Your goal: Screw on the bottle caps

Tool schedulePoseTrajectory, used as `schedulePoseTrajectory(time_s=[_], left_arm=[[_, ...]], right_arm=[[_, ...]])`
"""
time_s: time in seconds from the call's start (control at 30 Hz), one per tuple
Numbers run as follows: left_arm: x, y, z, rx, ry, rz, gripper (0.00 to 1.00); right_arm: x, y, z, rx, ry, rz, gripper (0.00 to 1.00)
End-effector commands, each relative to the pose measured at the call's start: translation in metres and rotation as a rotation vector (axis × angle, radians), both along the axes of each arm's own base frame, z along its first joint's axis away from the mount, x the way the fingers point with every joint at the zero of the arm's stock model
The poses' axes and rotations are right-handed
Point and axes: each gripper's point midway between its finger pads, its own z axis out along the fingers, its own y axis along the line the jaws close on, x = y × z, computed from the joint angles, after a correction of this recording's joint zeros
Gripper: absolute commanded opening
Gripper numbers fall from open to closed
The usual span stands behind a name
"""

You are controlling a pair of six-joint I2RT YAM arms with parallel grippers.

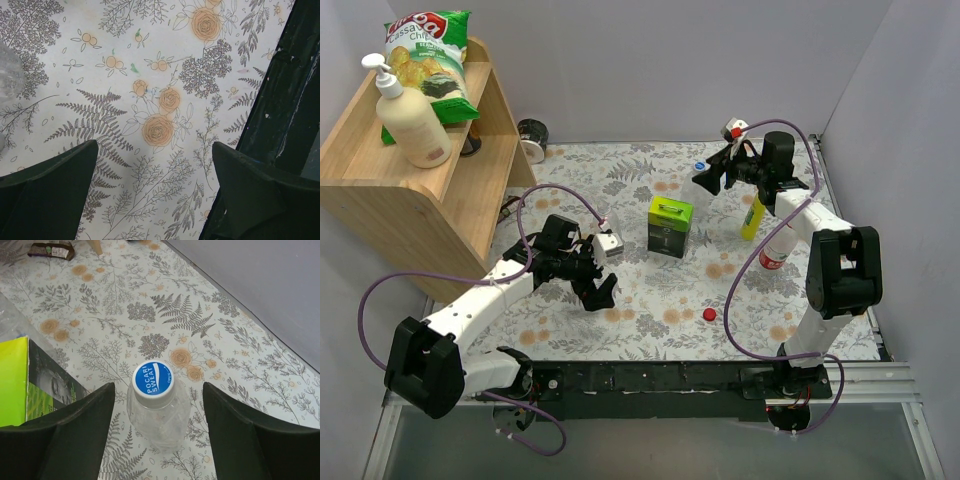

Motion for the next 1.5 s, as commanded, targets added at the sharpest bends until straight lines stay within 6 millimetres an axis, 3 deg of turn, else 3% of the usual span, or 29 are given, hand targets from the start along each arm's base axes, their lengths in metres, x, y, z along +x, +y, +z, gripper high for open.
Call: schedulePoseTrajectory(time_s=[0.0, 0.47, 0.73, 0.9, 1.07, 1.17, 1.23, 1.33, 1.47], left_arm=[[-0.001, 0.000, 0.001, -0.012, -0.019, -0.017, 0.98], [-0.002, 0.000, 0.000, -0.010, -0.018, -0.017, 0.98], [-0.001, 0.000, 0.001, -0.012, -0.022, -0.016, 0.98], [-0.004, 0.003, 0.003, 0.003, -0.012, -0.019, 0.98], [-0.007, 0.021, 0.010, 0.051, 0.041, 0.042, 0.98], [-0.002, 0.044, 0.018, 0.060, 0.071, 0.132, 0.98], [0.007, 0.052, 0.032, 0.028, 0.029, 0.182, 0.98], [0.022, 0.056, 0.056, -0.029, -0.042, 0.266, 0.98], [0.027, 0.052, 0.080, -0.105, -0.060, 0.334, 0.98]], right_arm=[[-0.001, -0.003, 0.028, 0.004, -0.092, -0.007, 0.80], [0.001, -0.005, 0.037, 0.004, -0.110, -0.019, 0.92], [-0.001, -0.003, 0.049, 0.019, -0.127, -0.016, 0.93], [-0.007, -0.003, 0.069, 0.041, -0.151, -0.007, 0.93], [-0.028, 0.001, 0.108, 0.073, -0.200, 0.024, 0.94], [-0.050, 0.025, 0.126, 0.078, -0.236, 0.099, 0.94], [-0.071, 0.055, 0.129, 0.081, -0.249, 0.189, 0.94], [-0.093, 0.097, 0.126, 0.067, -0.264, 0.283, 0.94], [-0.106, 0.146, 0.102, 0.055, -0.238, 0.375, 0.94]])
